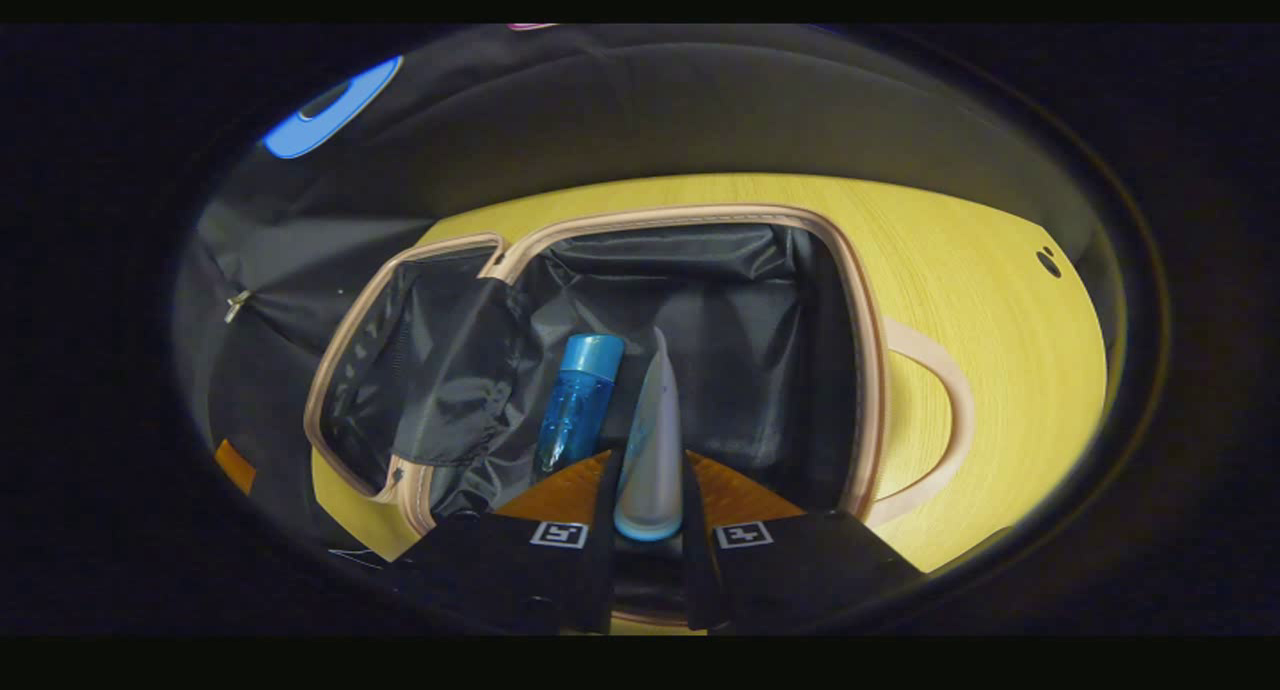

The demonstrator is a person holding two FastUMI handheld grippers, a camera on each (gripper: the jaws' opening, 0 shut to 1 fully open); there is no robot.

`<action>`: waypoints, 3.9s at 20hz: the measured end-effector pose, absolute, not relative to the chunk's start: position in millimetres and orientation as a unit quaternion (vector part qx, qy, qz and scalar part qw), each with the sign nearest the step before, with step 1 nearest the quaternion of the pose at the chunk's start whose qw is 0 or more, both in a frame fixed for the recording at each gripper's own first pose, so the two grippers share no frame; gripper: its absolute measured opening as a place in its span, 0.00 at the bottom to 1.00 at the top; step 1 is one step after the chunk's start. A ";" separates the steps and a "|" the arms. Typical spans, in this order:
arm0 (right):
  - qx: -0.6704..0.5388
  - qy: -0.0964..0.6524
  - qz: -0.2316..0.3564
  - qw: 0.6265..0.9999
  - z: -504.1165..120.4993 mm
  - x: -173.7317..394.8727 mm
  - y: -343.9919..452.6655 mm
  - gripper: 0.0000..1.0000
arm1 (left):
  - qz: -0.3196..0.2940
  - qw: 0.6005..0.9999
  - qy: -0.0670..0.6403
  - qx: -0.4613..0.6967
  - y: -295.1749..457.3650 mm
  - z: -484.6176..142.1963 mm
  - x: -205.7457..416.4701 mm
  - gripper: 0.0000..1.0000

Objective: First open the suitcase, pack the skin care products into it, and then close the suitcase.

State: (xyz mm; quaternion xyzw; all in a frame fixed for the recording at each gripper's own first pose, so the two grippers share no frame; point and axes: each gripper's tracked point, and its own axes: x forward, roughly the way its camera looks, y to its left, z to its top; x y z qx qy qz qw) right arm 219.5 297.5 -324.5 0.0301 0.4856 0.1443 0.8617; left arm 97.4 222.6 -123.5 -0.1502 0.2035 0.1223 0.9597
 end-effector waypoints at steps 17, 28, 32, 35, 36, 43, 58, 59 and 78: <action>0.006 0.338 0.173 0.925 -218.8 194.0 283.6 0.98 | 0.261 0.936 0.154 -0.180 390.5 -111.2 72.1 0.97; -0.059 0.270 0.094 0.956 -160.6 108.7 149.3 0.98 | 0.249 0.851 0.236 -0.397 500.8 -213.7 141.5 0.95; -0.034 0.325 0.051 0.944 -190.8 61.7 119.4 0.98 | 0.224 0.829 0.233 -0.457 510.5 -229.2 174.5 0.93; -0.028 0.338 0.041 0.940 -195.5 55.2 114.0 0.98 | 0.210 0.810 0.247 -0.489 508.2 -241.8 187.2 0.80; -0.029 0.331 0.040 0.942 -191.2 59.5 113.9 0.98 | 0.204 0.810 0.255 -0.486 503.8 -245.7 189.6 0.69; -0.034 0.322 0.047 0.945 -191.1 62.6 114.1 0.98 | 0.220 0.836 0.262 -0.428 499.4 -227.2 186.1 0.16; 0.016 0.307 0.074 0.949 -187.5 71.8 71.5 0.98 | 0.122 0.954 0.108 -0.250 277.5 47.5 166.8 0.08; 0.018 0.302 0.065 0.951 -186.1 72.0 58.8 0.98 | 0.116 0.957 0.104 -0.245 253.9 56.0 165.7 0.08; 0.097 0.243 -0.012 0.965 -151.9 44.2 -101.8 0.98 | 0.047 0.947 0.298 -0.109 -92.7 -153.7 239.9 0.12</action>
